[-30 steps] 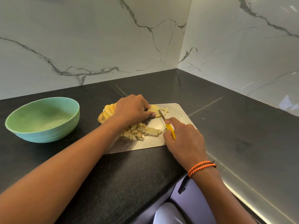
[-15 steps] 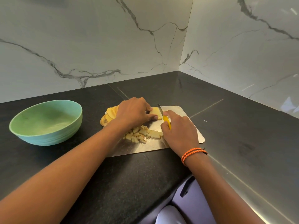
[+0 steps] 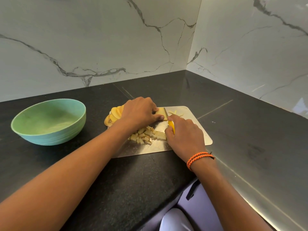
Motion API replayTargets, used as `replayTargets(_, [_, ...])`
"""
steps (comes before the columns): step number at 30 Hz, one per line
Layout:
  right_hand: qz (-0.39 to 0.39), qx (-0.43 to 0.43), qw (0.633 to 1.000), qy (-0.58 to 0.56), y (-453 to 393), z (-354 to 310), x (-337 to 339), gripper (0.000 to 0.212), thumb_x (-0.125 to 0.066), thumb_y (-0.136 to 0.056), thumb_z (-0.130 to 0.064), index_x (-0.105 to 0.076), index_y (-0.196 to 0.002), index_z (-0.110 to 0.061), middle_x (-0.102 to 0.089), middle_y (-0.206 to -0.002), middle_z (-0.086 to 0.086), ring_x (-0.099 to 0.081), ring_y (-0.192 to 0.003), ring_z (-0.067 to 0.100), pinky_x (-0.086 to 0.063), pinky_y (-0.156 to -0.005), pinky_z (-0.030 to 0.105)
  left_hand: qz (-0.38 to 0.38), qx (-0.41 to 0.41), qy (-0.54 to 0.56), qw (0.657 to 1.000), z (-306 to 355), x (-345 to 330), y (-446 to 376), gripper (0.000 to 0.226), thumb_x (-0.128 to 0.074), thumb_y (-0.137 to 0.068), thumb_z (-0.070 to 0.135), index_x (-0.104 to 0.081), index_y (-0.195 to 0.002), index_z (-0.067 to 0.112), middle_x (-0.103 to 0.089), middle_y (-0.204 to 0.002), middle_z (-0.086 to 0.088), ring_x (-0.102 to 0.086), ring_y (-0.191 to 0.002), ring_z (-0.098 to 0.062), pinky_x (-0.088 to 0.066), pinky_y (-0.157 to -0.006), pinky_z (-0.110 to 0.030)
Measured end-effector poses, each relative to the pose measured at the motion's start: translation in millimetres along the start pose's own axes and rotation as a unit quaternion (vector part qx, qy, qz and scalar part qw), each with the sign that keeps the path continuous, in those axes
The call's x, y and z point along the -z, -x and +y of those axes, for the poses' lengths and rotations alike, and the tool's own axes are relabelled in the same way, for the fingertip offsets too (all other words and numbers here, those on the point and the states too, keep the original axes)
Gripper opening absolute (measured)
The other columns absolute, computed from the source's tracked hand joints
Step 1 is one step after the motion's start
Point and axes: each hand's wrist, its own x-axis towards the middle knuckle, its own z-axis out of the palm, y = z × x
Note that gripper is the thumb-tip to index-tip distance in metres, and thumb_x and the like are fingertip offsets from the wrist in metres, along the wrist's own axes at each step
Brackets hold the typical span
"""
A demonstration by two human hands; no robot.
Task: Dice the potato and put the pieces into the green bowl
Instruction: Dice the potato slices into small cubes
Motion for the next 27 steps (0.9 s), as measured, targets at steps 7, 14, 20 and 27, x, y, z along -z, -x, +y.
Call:
replayTargets(7, [-0.01,-0.006,1.0,-0.006,32.3,13.6,11.6,0.042,-0.045,-0.102,-0.039,-0.048,-0.144,-0.033,-0.066,-0.099,0.001,-0.059,-0.089,0.021,-0.048,-0.073,0.035,0.005,-0.001,0.014,1.0,1.3,2.5,2.5,0.058,-0.066,-0.087,0.075,-0.075,-0.126,0.034,-0.076,-0.12,0.015,-0.069,-0.102,-0.013,-0.05,-0.065,-0.029])
replayTargets(14, [-0.002,-0.028,0.999,-0.019,36.9,20.6,16.6,0.042,-0.045,-0.103,-0.039,-0.049,-0.144,-0.032,-0.059,-0.081,-0.006,-0.054,-0.075,0.013,-0.047,-0.065,0.033,0.01,0.013,0.023,1.0,2.5,3.1,4.4,0.058,-0.066,-0.086,0.076,-0.076,-0.126,0.035,-0.076,-0.121,0.015,-0.069,-0.1,-0.012,-0.057,-0.072,-0.032])
replayTargets(20, [0.043,-0.023,0.998,-0.046,16.0,9.3,9.2,0.043,-0.047,-0.099,-0.034,-0.052,-0.142,-0.033,-0.066,-0.084,0.001,-0.06,-0.083,0.023,-0.052,-0.073,0.04,0.017,0.011,0.028,0.999,2.1,2.8,3.6,0.059,-0.066,-0.085,0.077,-0.077,-0.125,0.035,-0.076,-0.12,0.016,-0.069,-0.096,-0.011,-0.052,-0.064,-0.027])
replayTargets(27, [0.021,-0.015,0.999,-0.033,-14.3,0.3,-2.0,0.04,-0.048,-0.099,-0.033,-0.057,-0.139,-0.029,-0.069,-0.11,0.009,-0.061,-0.102,0.03,-0.048,-0.082,0.041,0.021,-0.002,0.022,1.0,1.1,3.0,3.1,0.056,-0.064,-0.087,0.076,-0.077,-0.123,0.036,-0.077,-0.115,0.015,-0.069,-0.096,-0.011,-0.048,-0.061,-0.026])
